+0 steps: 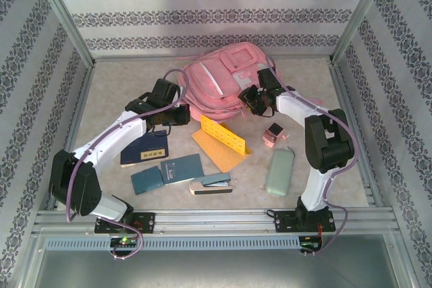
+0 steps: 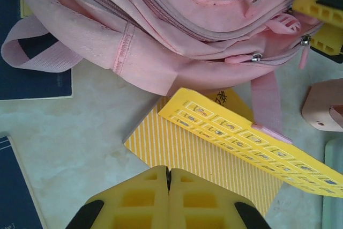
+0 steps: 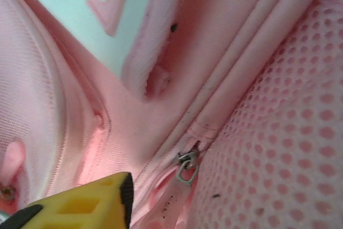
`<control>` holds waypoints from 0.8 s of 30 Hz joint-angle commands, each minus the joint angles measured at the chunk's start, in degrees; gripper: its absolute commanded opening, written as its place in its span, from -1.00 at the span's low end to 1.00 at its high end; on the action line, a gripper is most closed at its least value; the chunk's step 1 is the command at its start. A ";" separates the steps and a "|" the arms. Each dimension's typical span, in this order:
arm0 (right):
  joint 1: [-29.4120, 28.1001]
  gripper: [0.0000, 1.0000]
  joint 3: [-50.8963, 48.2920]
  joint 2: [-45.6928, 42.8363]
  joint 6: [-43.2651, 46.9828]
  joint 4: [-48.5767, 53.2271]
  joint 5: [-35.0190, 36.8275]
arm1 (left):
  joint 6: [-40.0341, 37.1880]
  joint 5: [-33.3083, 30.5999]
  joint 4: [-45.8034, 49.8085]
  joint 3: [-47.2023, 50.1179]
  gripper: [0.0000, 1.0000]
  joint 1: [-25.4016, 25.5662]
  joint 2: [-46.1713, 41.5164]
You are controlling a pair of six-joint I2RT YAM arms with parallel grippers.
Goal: Pack books, pencil case, and school supplies into a backpack
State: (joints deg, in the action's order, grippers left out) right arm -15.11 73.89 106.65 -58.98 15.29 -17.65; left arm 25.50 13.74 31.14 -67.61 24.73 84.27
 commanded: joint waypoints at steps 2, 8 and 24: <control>0.04 0.14 2.60 -6.43 5.71 0.40 2.47 | -1.37 1.45 1.80 -5.11 -1.00 -0.30 1.15; -1.70 0.30 1.43 -14.62 4.28 5.31 3.99 | -1.82 1.78 2.77 -9.95 -1.00 -0.31 2.60; -11.78 0.10 -1.57 -9.91 13.20 5.08 -1.07 | -1.65 -1.17 3.16 -4.64 -1.00 -0.32 3.32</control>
State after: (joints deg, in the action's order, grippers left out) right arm -24.69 73.71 94.17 -50.26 19.75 -16.67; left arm 24.23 14.50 33.04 -73.36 24.73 88.03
